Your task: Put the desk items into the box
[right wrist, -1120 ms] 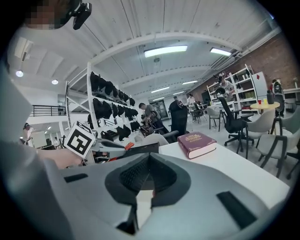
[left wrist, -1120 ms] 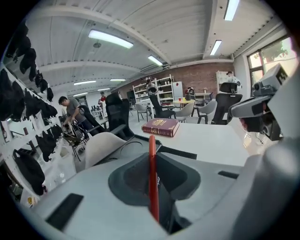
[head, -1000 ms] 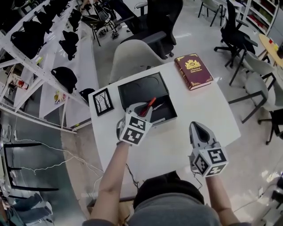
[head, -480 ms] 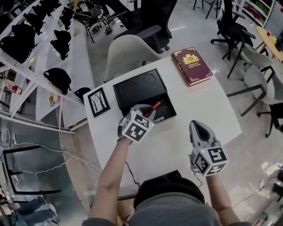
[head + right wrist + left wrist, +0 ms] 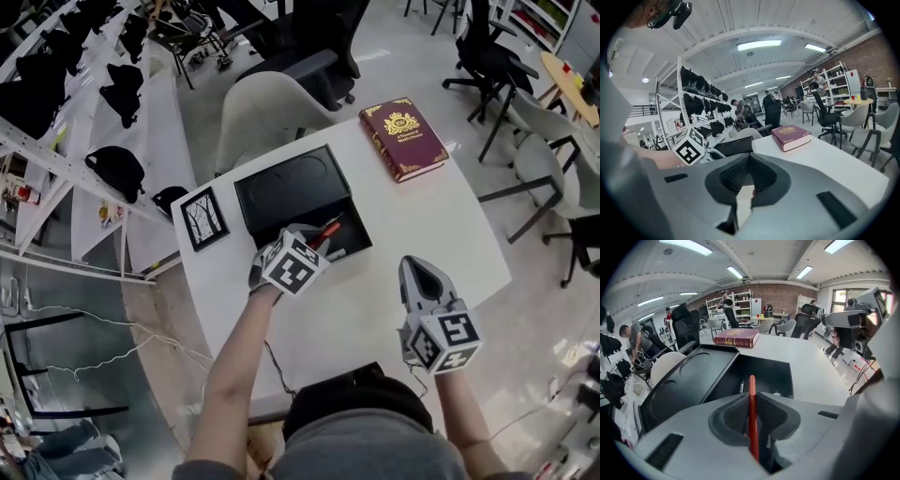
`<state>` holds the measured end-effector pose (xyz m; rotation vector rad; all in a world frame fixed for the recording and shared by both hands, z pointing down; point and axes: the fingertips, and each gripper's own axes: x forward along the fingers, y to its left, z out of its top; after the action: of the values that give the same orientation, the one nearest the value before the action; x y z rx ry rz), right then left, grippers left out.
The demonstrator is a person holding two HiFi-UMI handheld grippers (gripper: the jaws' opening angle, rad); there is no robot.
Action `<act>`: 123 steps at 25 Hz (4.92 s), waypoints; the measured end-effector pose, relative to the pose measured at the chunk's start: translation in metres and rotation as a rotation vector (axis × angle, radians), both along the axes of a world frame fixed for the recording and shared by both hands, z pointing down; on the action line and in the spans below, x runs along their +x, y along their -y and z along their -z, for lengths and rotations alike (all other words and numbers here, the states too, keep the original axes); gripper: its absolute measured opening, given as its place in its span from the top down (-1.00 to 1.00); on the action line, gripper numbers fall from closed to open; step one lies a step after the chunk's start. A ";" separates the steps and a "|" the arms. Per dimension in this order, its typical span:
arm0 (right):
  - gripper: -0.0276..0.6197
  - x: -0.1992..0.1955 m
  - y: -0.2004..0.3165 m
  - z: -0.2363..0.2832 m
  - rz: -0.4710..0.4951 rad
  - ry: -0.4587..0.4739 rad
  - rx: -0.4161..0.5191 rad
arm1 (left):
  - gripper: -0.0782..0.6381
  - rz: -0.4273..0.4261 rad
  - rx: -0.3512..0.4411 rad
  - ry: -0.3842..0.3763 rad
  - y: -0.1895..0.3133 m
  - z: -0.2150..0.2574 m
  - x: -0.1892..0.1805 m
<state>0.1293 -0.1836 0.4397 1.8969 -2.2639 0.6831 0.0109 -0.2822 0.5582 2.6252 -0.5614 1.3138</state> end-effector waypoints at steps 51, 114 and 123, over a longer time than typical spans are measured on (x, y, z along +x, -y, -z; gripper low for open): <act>0.90 0.003 0.008 -0.002 0.011 0.016 -0.013 | 0.61 0.047 -0.054 -0.008 0.007 -0.003 0.009; 0.90 -0.023 -0.022 0.042 0.180 -0.009 0.129 | 0.62 0.768 0.419 -0.472 -0.089 0.129 -0.134; 0.91 -0.025 -0.023 0.046 0.194 -0.019 0.145 | 0.65 0.795 0.432 -0.489 -0.101 0.129 -0.135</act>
<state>0.1046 -0.1602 0.3939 1.7002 -2.5035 0.4857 -0.1237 -0.1814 0.4293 2.3986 -1.6861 0.3237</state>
